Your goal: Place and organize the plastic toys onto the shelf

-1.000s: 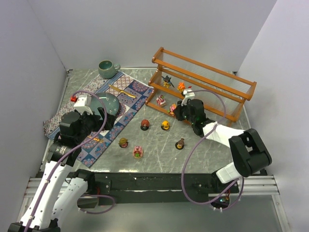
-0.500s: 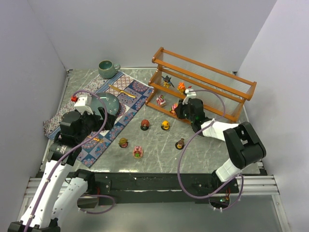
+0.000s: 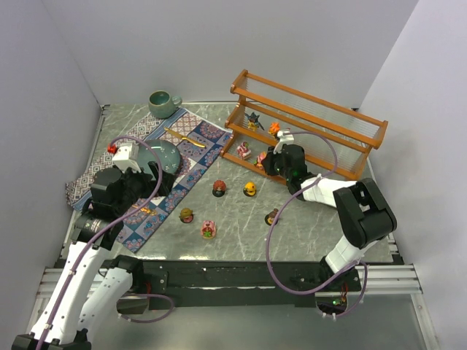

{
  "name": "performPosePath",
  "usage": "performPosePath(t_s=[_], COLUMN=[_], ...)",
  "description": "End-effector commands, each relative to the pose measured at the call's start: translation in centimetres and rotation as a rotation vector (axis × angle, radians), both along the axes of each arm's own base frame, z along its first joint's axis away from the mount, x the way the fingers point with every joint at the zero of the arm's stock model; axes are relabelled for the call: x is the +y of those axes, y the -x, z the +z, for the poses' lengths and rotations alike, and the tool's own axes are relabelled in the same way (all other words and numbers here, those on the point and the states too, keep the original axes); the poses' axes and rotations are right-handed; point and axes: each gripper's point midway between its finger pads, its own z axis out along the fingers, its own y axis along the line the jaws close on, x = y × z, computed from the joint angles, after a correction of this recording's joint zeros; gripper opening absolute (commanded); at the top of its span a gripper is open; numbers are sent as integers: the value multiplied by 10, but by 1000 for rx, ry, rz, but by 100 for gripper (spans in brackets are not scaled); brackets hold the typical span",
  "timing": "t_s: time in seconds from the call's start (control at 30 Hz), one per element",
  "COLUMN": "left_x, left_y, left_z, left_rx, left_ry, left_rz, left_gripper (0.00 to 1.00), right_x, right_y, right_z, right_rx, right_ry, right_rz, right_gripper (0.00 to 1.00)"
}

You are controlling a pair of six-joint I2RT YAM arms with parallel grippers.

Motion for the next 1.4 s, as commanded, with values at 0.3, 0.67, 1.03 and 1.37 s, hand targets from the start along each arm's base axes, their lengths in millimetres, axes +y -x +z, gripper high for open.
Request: performPosePath(t_s=[0.3,0.67,1.03,1.37], left_x=[-3,-2,-2,-3], left_y=[-2,-1,0,0], left_z=[5,8,9,9], left_rx=[-30,-37,-41,-43], left_ry=[8,12,13,13], left_rz=[-14,-13,-13,-15], left_gripper=[97,97,97,97], right_x=[-7,-1,2,-11], right_y=[-11,1,14,14], right_z=[10,7,7,5], right_rx=[-25,9,7,-6], right_ry=[-70,-160,-230,-237], right_rz=[-71,-74,-87,-169], right_gripper=[50,62,63,62])
